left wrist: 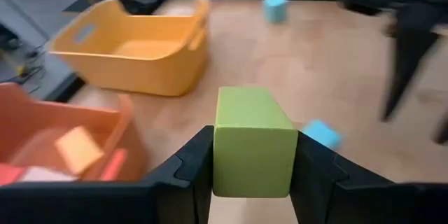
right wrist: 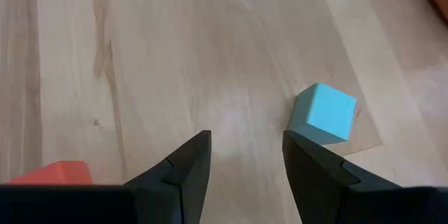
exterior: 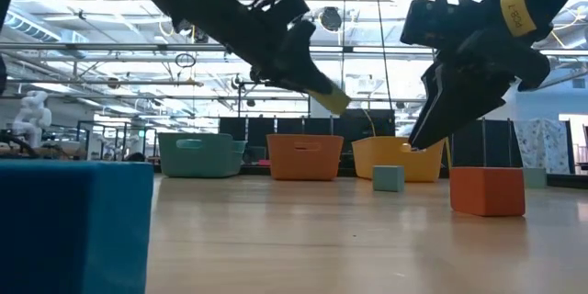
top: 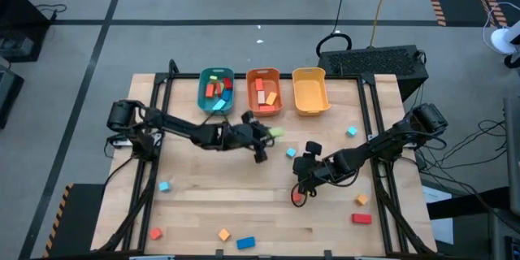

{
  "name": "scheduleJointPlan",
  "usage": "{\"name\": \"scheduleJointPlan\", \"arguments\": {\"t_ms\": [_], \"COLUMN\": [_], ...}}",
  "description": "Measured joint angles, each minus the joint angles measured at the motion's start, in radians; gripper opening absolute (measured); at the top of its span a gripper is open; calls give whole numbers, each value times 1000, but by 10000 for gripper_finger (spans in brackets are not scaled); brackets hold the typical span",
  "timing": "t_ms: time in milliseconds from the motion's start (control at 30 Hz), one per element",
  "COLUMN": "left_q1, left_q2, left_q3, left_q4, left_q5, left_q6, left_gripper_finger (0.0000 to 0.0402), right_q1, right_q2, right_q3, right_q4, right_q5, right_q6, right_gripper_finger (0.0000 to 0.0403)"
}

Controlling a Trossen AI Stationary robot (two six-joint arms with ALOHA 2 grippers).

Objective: Sort blocks by size
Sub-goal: Put the green thick rectangular block into the orange bin

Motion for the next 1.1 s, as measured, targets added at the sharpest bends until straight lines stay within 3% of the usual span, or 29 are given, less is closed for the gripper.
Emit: {"name": "scheduleJointPlan", "arguments": {"t_ms": [333,733,1100], "left_q1": [219,465,540], "left_q2": [-13,22,71], "left_q3": [0,0,86], "left_q4": [-47,-3,30], "left_q5": [48,235,320], "left_q6": [-8,-12,-29], "left_gripper_finger": [137,137,137], "right_q1": [0,0,-6], "right_q2": [0,0,0], "right_q3": [0,0,0], "right_q4": [1,38,61], "right_q5": [4,11,10], "right_q6": [-6,-31,-47], "right_gripper_finger": [164,164,164]}}
